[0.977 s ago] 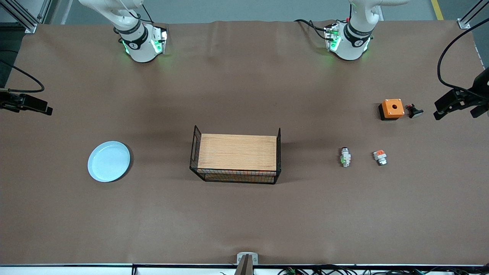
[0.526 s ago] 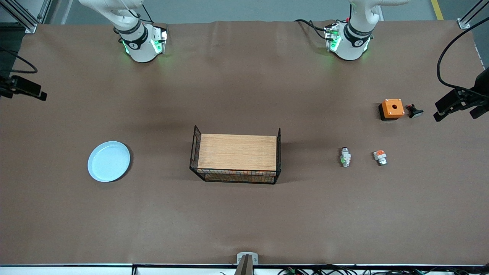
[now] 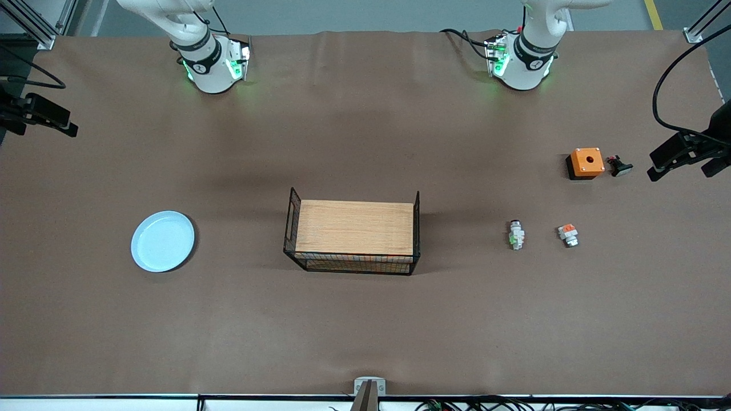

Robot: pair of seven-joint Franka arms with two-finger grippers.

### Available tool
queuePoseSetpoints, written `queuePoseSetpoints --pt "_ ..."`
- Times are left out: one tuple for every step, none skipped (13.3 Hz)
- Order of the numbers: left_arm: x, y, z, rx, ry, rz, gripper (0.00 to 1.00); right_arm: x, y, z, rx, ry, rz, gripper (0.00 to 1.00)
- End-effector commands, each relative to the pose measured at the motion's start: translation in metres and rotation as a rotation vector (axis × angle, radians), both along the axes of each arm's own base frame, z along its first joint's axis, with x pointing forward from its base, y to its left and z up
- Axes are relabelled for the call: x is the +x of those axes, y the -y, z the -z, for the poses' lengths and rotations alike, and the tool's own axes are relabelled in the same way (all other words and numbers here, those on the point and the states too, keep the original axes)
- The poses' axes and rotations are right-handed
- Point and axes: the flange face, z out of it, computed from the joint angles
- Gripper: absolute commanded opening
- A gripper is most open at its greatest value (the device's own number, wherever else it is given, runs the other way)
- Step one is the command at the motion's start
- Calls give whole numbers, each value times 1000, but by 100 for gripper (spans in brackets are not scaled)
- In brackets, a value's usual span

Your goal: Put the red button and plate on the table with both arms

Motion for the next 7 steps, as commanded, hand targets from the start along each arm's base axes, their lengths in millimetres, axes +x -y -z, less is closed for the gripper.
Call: queuePoseSetpoints --pt "-3 0 -6 -16 -7 -9 100 -17 -5 -4 -21 39 -4 100" --pt "-3 0 -6 -18 -7 -9 100 -15 -3 -3 -28 39 -6 100" --pt "-3 0 -6 -18 -7 -9 100 -15 -2 -3 -39 39 -5 100" --pt "-3 0 -6 -18 -7 -9 100 -16 -1 -4 -43 43 -2 100" --pt "-3 0 -6 -17 -7 -8 100 -16 -1 -5 -43 46 -2 100" --pt "-3 0 -6 -18 -7 -9 100 -16 0 -6 -44 55 3 100" --pt "-3 0 -6 -16 -7 -9 100 -18 0 -6 -42 55 3 100"
